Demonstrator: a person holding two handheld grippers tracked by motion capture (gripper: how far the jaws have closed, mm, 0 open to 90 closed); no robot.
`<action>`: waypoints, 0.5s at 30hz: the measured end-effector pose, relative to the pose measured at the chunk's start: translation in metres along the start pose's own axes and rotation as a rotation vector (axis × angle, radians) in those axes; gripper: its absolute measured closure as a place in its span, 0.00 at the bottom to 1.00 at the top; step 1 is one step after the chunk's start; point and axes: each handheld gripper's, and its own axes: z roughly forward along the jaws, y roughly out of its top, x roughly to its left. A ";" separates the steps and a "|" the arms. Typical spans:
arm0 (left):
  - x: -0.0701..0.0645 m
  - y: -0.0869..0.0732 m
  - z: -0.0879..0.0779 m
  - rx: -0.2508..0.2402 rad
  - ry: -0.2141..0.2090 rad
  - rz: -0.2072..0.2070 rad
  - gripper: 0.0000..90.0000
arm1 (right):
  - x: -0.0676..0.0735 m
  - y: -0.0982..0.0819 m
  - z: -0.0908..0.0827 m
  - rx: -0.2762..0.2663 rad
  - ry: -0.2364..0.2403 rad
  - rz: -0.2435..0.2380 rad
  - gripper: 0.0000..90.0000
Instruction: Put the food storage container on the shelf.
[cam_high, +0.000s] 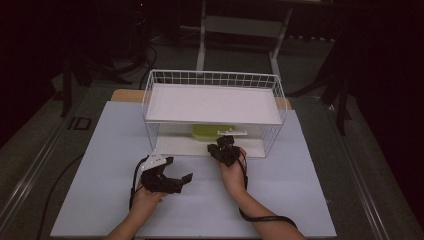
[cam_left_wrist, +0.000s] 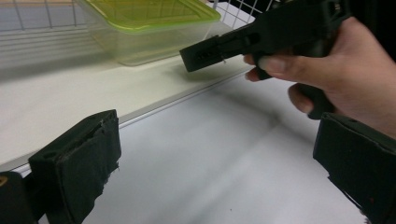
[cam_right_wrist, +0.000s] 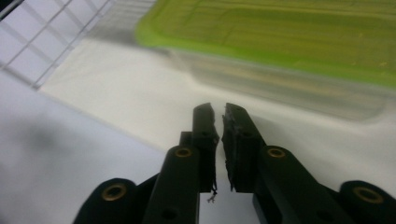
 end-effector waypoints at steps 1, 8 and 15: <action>0.000 0.000 0.000 -0.002 -0.005 -0.003 0.02 | 0.002 -0.002 -0.003 -0.005 0.003 -0.010 0.87; -0.002 0.005 0.000 -0.028 -0.016 0.025 0.02 | 0.009 -0.011 -0.025 -0.056 0.004 -0.075 0.55; -0.004 0.013 0.002 -0.032 -0.050 0.045 0.02 | 0.001 -0.016 -0.043 -0.088 0.086 -0.079 0.25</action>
